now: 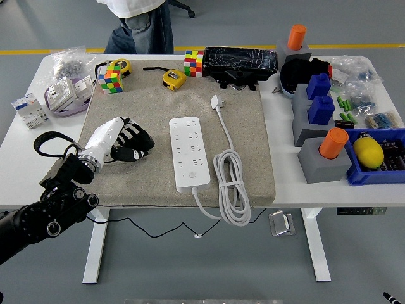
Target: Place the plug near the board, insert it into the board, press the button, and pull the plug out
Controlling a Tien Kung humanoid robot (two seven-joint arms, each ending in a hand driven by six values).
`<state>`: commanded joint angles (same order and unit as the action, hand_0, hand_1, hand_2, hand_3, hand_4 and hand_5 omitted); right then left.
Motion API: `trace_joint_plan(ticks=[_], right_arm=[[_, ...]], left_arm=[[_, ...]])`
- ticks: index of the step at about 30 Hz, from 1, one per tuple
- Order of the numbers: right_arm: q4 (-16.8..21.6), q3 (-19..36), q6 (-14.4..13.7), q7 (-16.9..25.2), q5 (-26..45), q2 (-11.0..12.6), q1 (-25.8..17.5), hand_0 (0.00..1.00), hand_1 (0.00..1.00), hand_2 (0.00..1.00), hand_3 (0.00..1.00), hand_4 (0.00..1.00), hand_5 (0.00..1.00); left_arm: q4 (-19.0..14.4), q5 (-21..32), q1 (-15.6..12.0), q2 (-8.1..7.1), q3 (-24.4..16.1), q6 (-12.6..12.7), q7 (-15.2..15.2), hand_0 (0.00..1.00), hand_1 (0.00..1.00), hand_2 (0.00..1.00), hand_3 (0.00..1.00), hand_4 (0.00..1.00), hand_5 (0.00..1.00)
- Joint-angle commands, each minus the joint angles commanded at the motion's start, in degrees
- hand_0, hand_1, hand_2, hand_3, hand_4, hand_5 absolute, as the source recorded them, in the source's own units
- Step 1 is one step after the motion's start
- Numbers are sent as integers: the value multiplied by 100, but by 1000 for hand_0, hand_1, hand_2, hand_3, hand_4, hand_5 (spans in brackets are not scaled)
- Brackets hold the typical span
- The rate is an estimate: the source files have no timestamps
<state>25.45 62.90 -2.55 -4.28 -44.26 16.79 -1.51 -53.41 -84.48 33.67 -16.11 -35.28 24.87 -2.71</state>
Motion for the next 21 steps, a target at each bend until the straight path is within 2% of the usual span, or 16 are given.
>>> trace_joint_plan(ticks=[3, 5, 8, 10, 16, 21], right_arm=[[-4, 2, -1, 1, 4, 0, -1, 612, 669, 640, 566, 981, 592], [-3, -2, -1, 3, 4, 3, 1, 612, 669, 640, 566, 981, 591], [0, -13, 1, 3, 5, 8, 4, 612, 669, 640, 566, 981, 591], [-4, -30, 0, 3, 13, 7, 5, 612, 669, 640, 566, 981, 591], [-3, -78, 4, 2, 24, 13, 24, 612, 669, 640, 567, 981, 592], [-5, -100, 5, 2, 32, 22, 40, 612, 669, 640, 566, 981, 591]], left_arm=[[-139, 64, 42, -14, -7, 81, 202, 365, 355, 469, 541, 766, 2], [-234, 192, 100, -28, 3, 47, 458, 370, 354, 463, 537, 761, 2], [-321, 322, 180, -56, 76, -85, 749, 370, 354, 463, 537, 761, 2], [-365, 432, 297, -87, 275, -224, 902, 370, 354, 463, 537, 761, 2], [-284, 458, 651, -90, 937, -337, 953, 379, 357, 461, 536, 758, 2], [-154, 393, 807, -29, 1214, -298, 926, 385, 360, 461, 536, 757, 2]])
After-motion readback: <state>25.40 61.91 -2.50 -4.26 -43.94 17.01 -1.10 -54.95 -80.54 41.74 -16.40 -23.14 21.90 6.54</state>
